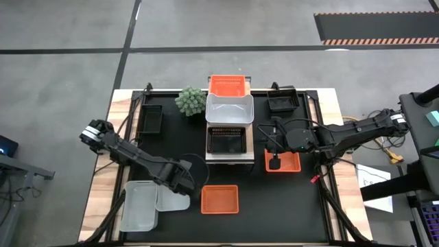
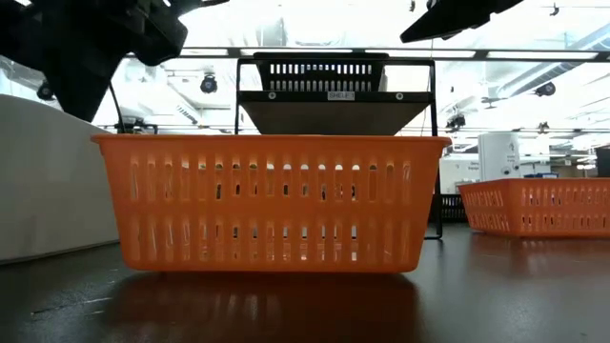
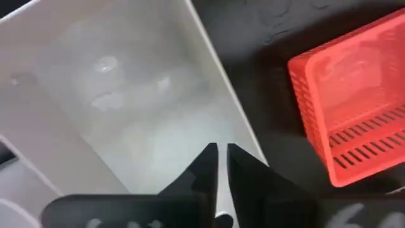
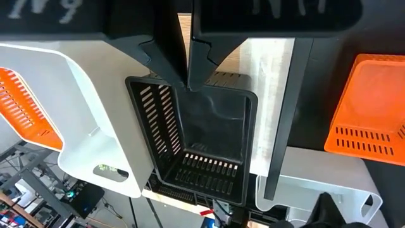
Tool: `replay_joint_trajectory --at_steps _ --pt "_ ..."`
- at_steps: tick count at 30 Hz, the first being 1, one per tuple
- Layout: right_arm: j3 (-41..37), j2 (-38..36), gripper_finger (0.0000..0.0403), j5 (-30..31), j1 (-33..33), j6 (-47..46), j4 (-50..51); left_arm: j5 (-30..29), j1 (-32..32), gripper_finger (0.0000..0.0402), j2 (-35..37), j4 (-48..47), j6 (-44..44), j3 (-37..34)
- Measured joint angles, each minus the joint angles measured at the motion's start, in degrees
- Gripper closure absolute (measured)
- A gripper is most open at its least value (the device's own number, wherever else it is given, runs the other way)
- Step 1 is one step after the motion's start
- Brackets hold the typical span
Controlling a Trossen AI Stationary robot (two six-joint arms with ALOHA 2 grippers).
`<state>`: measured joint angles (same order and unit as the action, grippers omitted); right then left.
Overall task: Stack baskets on shelf by color
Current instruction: Stack the right gray bin into the gray bin on the shelf
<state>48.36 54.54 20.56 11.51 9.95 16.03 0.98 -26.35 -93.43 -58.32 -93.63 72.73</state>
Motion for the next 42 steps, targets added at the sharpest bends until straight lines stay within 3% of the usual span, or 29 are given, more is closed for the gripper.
replay_joint_trajectory --at_steps 11,17,26,34,38,42 --pt "-0.02 0.00 0.0394 -0.02 0.00 -0.26 0.36 -0.05 -0.59 0.0233 -0.15 5.90 2.48 -1.27" --pt "-0.04 0.00 0.0394 -0.02 0.00 -0.50 0.63 -3.73 -0.59 0.0204 -0.20 6.89 2.51 -2.83" --pt "-0.04 0.00 0.0394 0.00 -0.01 -0.46 1.16 -9.18 -0.56 0.0263 -0.20 9.03 2.57 -6.23" --pt "-0.07 0.00 0.0394 0.00 0.00 0.12 1.42 -8.27 -0.55 0.0383 0.05 10.29 4.96 -8.00" --pt "-0.07 0.00 0.0394 0.00 0.00 0.09 1.69 -7.66 -0.50 0.0392 1.55 9.82 7.91 -7.94" --pt "-0.07 0.00 0.0394 0.00 -0.02 -0.72 1.64 -10.99 -0.52 0.0399 4.87 10.07 11.69 -7.94"
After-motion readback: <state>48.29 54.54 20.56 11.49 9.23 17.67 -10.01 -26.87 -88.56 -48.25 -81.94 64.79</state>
